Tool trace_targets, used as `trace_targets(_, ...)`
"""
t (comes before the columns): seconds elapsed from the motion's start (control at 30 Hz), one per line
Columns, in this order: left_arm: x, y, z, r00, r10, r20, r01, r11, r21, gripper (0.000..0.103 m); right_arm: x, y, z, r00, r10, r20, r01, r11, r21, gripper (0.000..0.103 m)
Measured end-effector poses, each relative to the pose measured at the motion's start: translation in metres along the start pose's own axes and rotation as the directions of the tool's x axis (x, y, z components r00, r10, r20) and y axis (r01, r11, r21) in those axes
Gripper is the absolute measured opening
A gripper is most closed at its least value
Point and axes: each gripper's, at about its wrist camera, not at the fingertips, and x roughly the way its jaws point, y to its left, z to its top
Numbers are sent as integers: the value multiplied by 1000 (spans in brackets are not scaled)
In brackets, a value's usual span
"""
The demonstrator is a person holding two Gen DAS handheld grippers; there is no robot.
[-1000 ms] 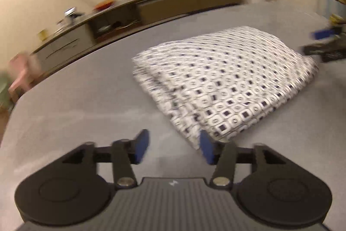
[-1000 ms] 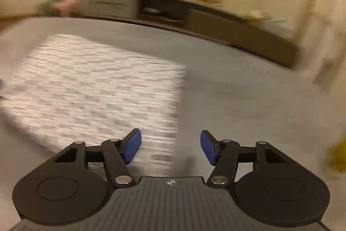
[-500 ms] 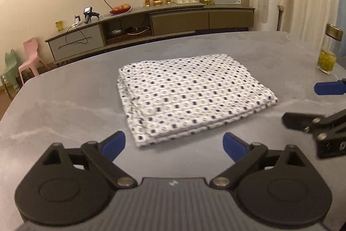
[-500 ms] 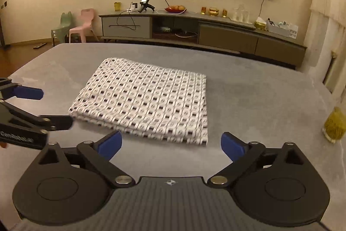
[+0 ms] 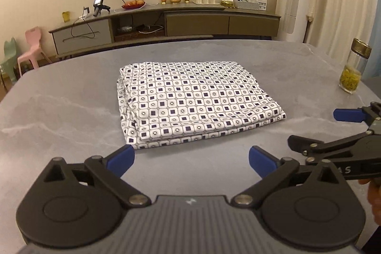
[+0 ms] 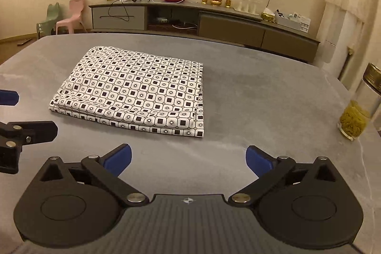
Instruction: Fold clothes
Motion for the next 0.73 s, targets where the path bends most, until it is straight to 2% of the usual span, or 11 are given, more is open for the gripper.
trace_targets(0.43,-8,-3,-1,999,-24,33,24,1000,2,103,9,8,-2,1000,-6,-13,5,998,-55,101)
trace_targets(0.73,-6,-4,-2,1000,0,22,0,1000,15,103,8,6,-3,1000,-11,-12,10,998,-56,101)
